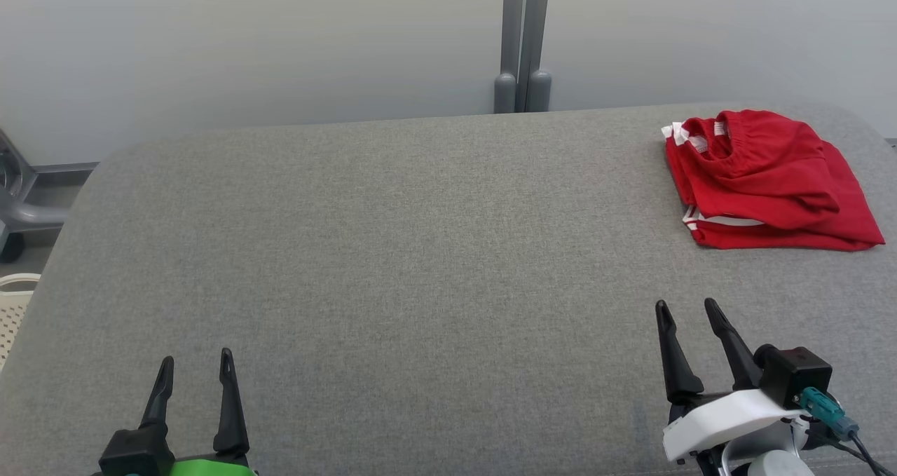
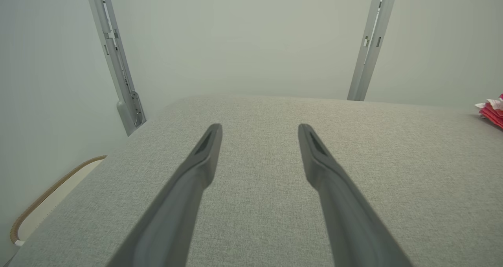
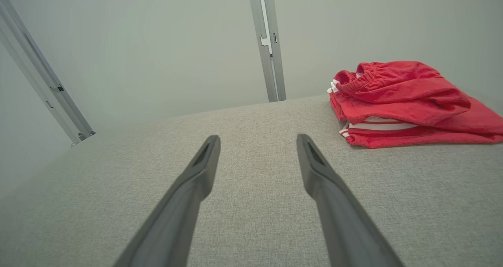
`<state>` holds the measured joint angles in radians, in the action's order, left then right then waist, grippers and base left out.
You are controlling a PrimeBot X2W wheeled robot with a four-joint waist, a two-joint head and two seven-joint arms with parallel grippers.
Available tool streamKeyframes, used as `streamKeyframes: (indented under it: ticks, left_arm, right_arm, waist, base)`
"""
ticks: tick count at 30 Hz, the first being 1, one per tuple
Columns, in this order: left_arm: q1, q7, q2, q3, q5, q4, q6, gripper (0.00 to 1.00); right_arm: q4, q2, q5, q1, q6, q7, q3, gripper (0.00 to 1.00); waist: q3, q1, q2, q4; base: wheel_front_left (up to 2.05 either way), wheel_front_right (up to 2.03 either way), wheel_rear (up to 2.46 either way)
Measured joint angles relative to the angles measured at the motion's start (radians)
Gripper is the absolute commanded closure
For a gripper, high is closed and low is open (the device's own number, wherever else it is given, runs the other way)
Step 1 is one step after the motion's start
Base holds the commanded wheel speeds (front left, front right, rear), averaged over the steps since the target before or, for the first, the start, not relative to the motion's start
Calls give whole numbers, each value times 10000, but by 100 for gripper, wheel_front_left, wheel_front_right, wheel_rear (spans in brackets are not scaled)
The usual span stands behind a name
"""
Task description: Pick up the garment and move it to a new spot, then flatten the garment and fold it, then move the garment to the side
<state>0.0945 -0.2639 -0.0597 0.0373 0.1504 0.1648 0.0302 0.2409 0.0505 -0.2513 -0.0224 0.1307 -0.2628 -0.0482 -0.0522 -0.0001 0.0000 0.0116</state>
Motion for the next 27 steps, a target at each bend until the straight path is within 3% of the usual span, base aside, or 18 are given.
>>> streamKeyframes:
  ticks: [14, 15, 20, 27]
  left_arm:
    - [4, 0, 8, -23, -2, -174, 48, 0]
    - [6, 0, 12, -38, -2, -228, 61, 100]
    - [71, 29, 92, -65, 77, 222, 61, 100]
    - [18, 163, 100, -247, 1647, 332, 138, 100]
  right_arm:
    - [31, -2, -27, -11, 0, 0, -27, 0]
    - [29, -2, -27, -11, 0, 0, -23, 100]
    - [414, -65, -63, 226, 0, 81, -21, 100]
    - [489, -56, -1465, 163, 0, 759, 414, 100]
  waist:
    - [76, 0, 0, -51]
    - [81, 0, 0, -46]
    - [89, 0, 0, -46]
    - [121, 0, 0, -50]
  base:
    - [0, 0, 0]
    - [0, 0, 0]
    - [0, 0, 0]
    - [0, 0, 0]
